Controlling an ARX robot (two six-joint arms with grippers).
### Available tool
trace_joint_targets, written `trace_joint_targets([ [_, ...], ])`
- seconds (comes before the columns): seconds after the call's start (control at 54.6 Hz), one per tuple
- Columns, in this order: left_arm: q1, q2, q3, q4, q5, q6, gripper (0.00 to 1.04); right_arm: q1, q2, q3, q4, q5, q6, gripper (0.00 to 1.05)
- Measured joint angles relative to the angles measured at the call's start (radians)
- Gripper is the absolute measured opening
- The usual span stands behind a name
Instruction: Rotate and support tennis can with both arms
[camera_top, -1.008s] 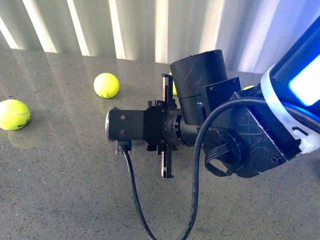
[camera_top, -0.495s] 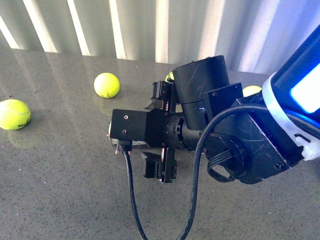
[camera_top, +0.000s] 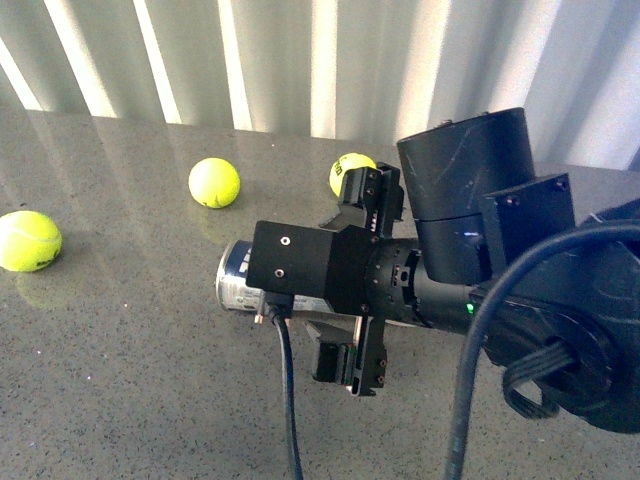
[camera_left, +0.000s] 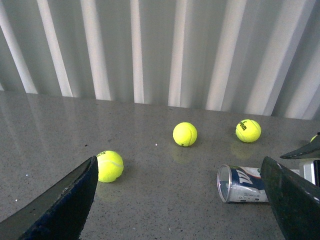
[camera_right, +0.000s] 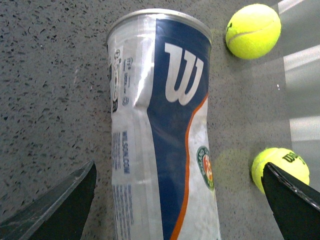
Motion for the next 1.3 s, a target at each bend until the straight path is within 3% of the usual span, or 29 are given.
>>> trace_joint_targets([
  [0.348,0.000,0.000,0.000,0.000,0.000,0.000,0.98,-0.113,-0.199,-0.224,0.153,0.058,0.034,0.97],
  [0.678,0.000,0.000,0.000,0.000,0.000,0.000,0.98,-0.365,-0.412,-0.378,0.358,0.230,0.121,0.97],
  [0.843,0.000,0.000,0.000,0.000,0.000,0.000,0.98,-0.550,-0.585,-0.488,0.512,0.424,0.315,0.97],
  [1.026,0.000,0.000,0.000,0.000,0.000,0.000,0.98,-0.616,-0.815,-0.679,0.674,0.463,0.532,0.97],
  [1.044,0.000,0.000,0.000,0.000,0.000,0.000,0.98,-0.630,-0.859,-0.689,0.662,0.429,0.572,0.96],
  [1.081,0.000,0.000,0.000,0.000,0.000,0.000,0.98,-0.673,-0.986,-0.684,0.444,0.246,0.680,0.88],
  [1.136,0.000,0.000,0.000,0.000,0.000,0.000,0.98,-0.691,-1.226,-0.712,0.111,0.049,0.857,0.74],
  [1.209,0.000,-0.001,0.000,0.000,0.000,0.000,0.98,-0.692,-1.450,-0.772,-0.117,-0.003,0.967,0.56],
  [1.301,0.000,-0.002,0.000,0.000,-0.001,0.000,0.98,-0.668,-1.548,-0.803,-0.183,0.039,1.018,0.35],
])
